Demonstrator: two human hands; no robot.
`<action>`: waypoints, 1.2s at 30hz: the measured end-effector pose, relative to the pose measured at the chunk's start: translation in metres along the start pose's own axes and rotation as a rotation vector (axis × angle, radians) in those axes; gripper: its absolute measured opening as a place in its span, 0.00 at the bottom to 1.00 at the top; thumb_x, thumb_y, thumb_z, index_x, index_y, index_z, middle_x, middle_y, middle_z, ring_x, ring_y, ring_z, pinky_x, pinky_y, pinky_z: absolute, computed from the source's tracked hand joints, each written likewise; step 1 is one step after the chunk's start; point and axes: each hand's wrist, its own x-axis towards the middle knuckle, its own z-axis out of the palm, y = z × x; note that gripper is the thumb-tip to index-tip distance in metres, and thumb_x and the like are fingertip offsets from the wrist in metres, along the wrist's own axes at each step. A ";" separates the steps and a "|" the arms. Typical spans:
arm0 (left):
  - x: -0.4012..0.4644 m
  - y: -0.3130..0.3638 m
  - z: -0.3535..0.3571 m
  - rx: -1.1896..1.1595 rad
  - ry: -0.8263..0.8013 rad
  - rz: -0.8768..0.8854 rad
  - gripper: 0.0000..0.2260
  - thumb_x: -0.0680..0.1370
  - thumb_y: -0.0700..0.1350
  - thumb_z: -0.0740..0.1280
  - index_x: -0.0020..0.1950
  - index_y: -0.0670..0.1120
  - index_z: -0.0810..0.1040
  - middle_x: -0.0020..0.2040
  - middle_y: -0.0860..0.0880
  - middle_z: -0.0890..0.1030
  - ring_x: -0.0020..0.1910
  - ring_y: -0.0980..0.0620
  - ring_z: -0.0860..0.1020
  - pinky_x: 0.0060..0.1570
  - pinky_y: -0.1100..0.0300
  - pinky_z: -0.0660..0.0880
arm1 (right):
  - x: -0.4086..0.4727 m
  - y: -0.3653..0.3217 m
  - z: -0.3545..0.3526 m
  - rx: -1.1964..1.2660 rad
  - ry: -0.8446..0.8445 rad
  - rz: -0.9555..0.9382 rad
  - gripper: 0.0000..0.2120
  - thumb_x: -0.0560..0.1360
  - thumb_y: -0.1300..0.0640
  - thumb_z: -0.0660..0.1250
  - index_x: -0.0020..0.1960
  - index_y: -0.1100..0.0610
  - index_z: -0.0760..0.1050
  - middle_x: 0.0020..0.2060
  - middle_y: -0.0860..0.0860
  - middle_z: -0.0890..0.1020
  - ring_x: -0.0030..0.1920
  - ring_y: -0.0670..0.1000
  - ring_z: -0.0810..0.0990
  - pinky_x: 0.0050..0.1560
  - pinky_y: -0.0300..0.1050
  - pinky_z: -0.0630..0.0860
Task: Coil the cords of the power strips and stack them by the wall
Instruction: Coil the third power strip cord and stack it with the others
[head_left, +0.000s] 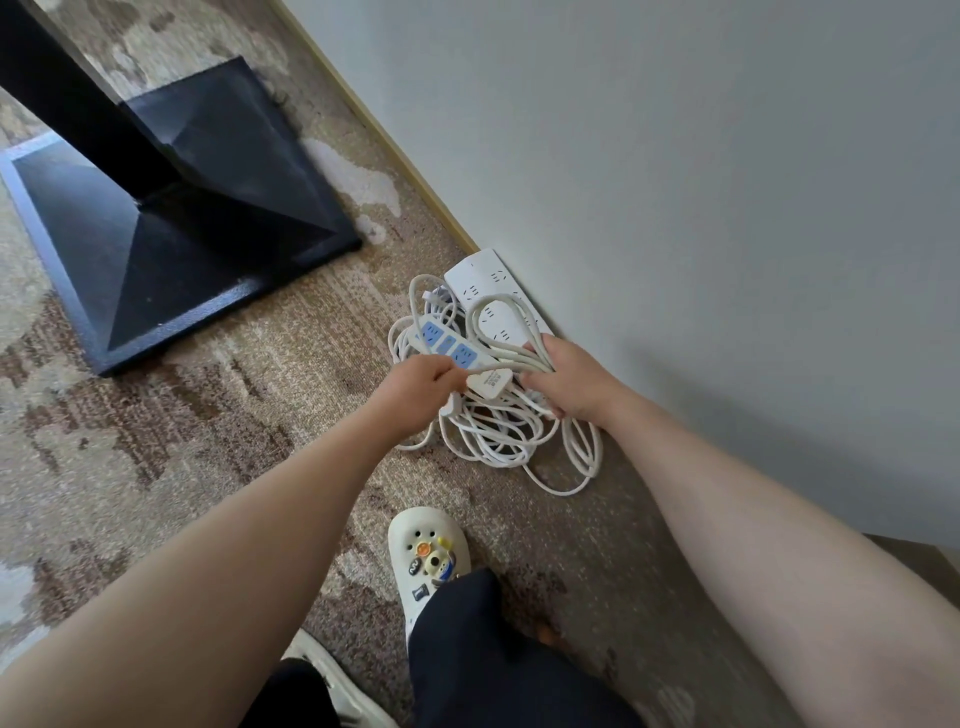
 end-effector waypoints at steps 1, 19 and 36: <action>-0.001 -0.004 -0.001 0.104 0.026 0.022 0.12 0.82 0.49 0.60 0.46 0.45 0.79 0.35 0.49 0.76 0.29 0.52 0.69 0.32 0.58 0.69 | 0.000 0.003 0.001 -0.055 0.009 -0.013 0.07 0.78 0.59 0.68 0.56 0.57 0.74 0.41 0.51 0.79 0.35 0.49 0.77 0.35 0.43 0.73; -0.003 0.024 -0.050 0.437 -0.085 0.306 0.09 0.81 0.52 0.58 0.50 0.54 0.78 0.39 0.56 0.80 0.29 0.59 0.74 0.32 0.65 0.74 | -0.002 0.006 0.017 -0.739 -0.315 -0.165 0.10 0.82 0.44 0.59 0.48 0.50 0.65 0.39 0.47 0.74 0.42 0.52 0.76 0.36 0.45 0.66; 0.050 0.011 -0.008 -0.214 -0.305 -0.063 0.09 0.81 0.47 0.63 0.50 0.47 0.82 0.33 0.48 0.75 0.27 0.55 0.69 0.30 0.63 0.69 | -0.042 0.020 0.009 -0.211 0.249 -0.592 0.08 0.79 0.54 0.65 0.44 0.51 0.68 0.30 0.39 0.66 0.29 0.41 0.70 0.31 0.31 0.67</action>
